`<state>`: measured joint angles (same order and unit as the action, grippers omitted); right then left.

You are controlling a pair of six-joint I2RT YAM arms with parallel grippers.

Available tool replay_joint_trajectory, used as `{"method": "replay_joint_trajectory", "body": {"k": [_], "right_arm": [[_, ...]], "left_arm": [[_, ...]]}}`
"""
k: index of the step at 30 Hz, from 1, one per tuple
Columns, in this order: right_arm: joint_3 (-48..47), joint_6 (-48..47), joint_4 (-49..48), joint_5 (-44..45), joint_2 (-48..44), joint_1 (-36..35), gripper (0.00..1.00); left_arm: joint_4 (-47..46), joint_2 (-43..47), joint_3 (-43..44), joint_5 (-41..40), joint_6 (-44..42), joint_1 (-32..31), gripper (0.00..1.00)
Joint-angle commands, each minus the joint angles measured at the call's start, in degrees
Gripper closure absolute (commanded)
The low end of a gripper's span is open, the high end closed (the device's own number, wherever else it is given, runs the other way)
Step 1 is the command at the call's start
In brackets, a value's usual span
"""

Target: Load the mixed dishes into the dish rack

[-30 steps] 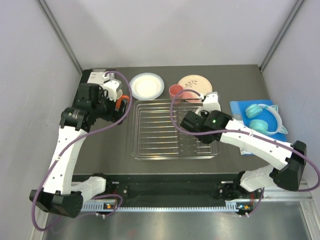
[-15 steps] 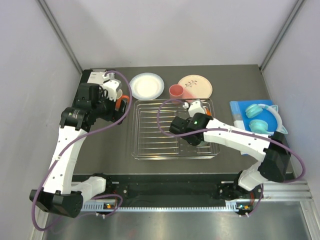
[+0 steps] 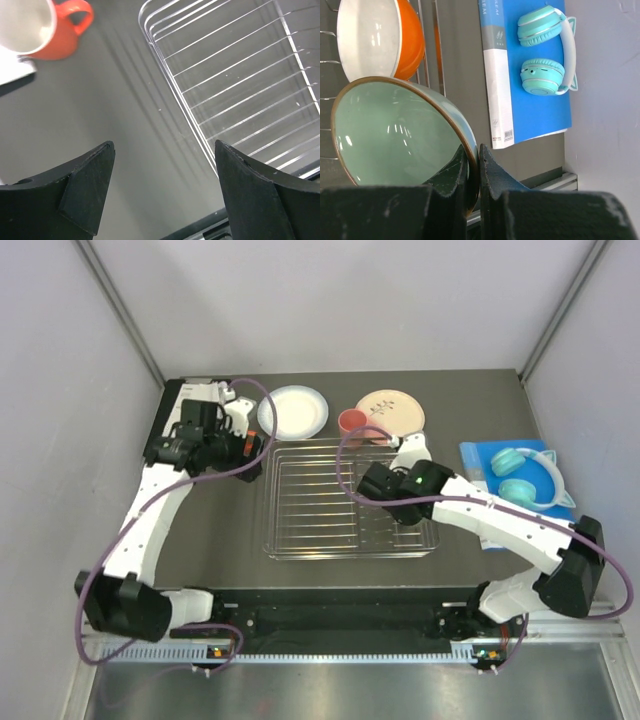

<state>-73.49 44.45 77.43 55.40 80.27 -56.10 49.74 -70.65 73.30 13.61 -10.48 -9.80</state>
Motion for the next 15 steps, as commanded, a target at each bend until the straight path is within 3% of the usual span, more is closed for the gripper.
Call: {"method": "replay_joint_trajectory", "body": {"k": [1,6,15], "right_arm": [[0.72,-1.38,2.82,1.91,-3.10,0.55,1.00],[3.00,-5.07,-0.96,0.94,-4.95,1.69,1.00],[3.79,-6.03,-2.01,0.86,0.94,1.78,1.00]], "left_arm": [[-7.63,-5.63,-1.40,1.25,0.81,0.22,0.16],[-12.03,-8.70,-2.98,0.72,0.72,0.22,0.16],[-13.53,-11.79,-1.23,2.30,1.69,0.22,0.16]]}}
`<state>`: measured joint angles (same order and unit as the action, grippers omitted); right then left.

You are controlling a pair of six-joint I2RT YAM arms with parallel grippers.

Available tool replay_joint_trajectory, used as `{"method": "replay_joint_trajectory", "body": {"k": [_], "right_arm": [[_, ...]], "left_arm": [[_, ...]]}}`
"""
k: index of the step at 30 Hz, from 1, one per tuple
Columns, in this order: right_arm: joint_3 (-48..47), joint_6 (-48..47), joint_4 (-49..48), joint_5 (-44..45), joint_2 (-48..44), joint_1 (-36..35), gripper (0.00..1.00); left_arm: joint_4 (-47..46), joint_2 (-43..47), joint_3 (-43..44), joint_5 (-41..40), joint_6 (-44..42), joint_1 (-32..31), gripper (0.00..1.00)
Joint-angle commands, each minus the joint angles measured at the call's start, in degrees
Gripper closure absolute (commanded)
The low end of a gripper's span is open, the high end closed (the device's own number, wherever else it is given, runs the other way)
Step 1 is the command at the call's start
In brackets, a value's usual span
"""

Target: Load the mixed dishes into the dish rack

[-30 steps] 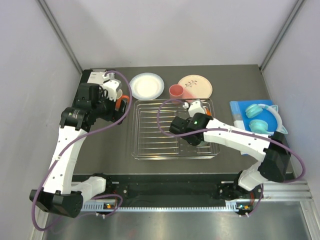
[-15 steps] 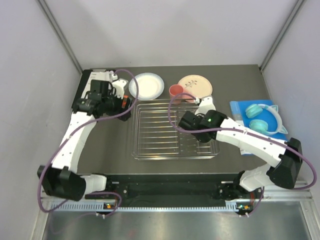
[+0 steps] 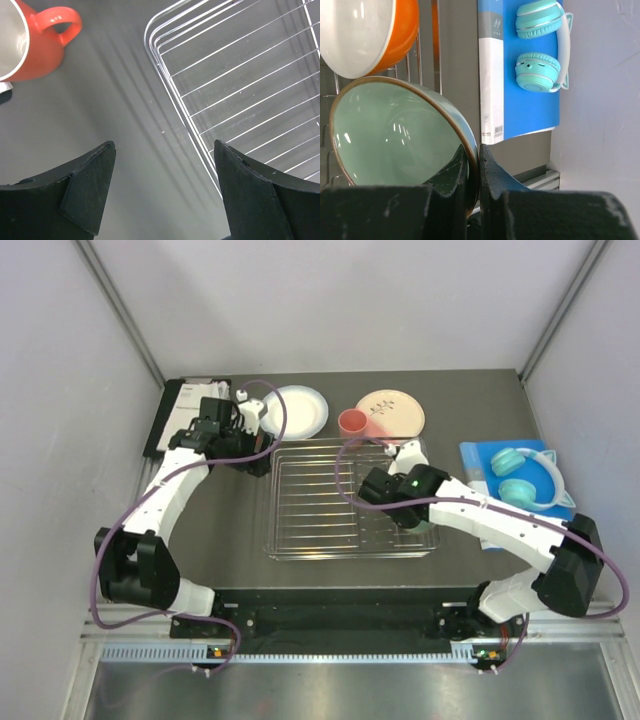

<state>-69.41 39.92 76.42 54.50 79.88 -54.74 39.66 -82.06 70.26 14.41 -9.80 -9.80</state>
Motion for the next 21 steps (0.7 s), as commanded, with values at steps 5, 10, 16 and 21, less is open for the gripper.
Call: {"method": "replay_joint_trajectory", "body": {"k": [5,10,16,21], "right_arm": [[-0.11,-2.83,-1.89,0.61,5.63,-0.62,1.00],[-0.55,-2.30,-1.36,0.87,8.63,-1.86,1.00],[-1.78,-1.78,-0.40,0.43,10.91,-3.70,0.85],[-3.89,-0.11,1.36,0.69,14.51,-8.18,0.56]], "left_arm": [[-3.71,-0.47,1.90,1.93,1.63,0.22,0.16],[-3.36,0.94,2.07,2.63,1.63,0.22,0.16],[-3.18,1.47,1.37,2.99,1.63,0.22,0.17],[-3.62,1.73,0.84,3.25,1.89,0.22,0.17]]}}
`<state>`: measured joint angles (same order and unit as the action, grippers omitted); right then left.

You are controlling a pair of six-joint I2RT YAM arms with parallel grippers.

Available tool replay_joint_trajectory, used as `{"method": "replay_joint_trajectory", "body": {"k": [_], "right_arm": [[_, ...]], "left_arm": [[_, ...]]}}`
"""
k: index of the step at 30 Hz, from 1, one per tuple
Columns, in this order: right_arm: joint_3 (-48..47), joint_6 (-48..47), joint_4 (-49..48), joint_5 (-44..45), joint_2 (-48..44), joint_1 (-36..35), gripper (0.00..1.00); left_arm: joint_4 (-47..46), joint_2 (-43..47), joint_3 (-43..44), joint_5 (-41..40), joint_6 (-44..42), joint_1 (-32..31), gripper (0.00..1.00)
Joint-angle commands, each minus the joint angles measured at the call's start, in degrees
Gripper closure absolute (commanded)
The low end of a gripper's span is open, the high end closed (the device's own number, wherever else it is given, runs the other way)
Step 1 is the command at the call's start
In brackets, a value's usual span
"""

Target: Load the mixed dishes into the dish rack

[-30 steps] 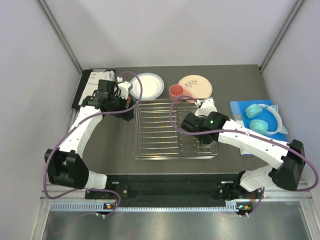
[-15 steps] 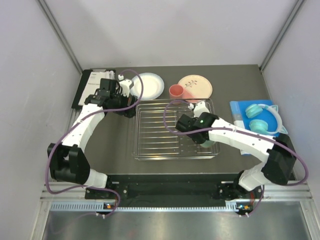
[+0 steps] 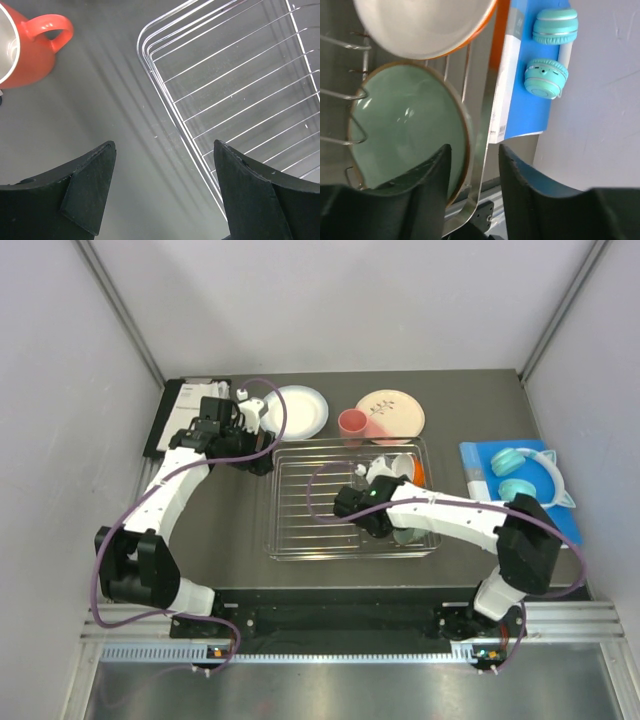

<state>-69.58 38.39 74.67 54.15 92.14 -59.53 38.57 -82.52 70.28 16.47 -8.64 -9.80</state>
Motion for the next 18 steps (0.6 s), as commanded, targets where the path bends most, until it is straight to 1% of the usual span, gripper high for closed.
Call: {"method": "replay_joint_trajectory", "body": {"k": [1,4,7,8,9,12,13,14,17,18], "right_arm": [[-4.15,2.47,4.24,1.39,3.82,-4.01,0.55],[-6.26,5.19,6.71,2.79,6.29,-5.60,0.52],[-6.53,5.20,6.71,3.07,5.34,-5.86,0.48],[-6.62,5.20,6.80,3.15,4.64,-5.86,0.41],[-6.97,5.29,6.80,3.15,3.93,-5.86,0.37],[-8.81,5.38,6.80,3.07,-0.98,-5.95,0.31],[-9.69,5.29,6.63,2.72,-3.95,-5.86,0.29],[-10.57,5.12,6.62,2.37,-5.29,-5.86,0.21],[-15.83,4.15,6.19,1.14,-8.99,-5.86,0.17],[-19.15,4.41,6.01,0.96,-9.43,-5.78,0.16]], "left_arm": [[-2.62,2.19,0.82,1.20,0.73,0.22,0.17],[-2.53,2.45,0.82,1.11,0.74,0.22,0.17],[-2.27,3.15,0.56,0.50,0.30,0.22,0.17],[-2.18,3.50,0.47,0.41,0.12,0.22,0.17],[-2.09,3.59,0.38,0.23,-0.05,0.22,0.17],[-1.57,4.21,0.30,-0.21,-0.23,0.22,0.17],[-1.39,4.21,0.47,-0.21,-0.23,0.22,0.16],[-1.21,4.47,0.56,-0.38,-0.23,0.22,0.16],[-0.69,4.56,1.09,-0.12,0.47,0.22,0.16],[-0.69,4.56,1.17,0.31,1.08,0.22,0.16]]}}
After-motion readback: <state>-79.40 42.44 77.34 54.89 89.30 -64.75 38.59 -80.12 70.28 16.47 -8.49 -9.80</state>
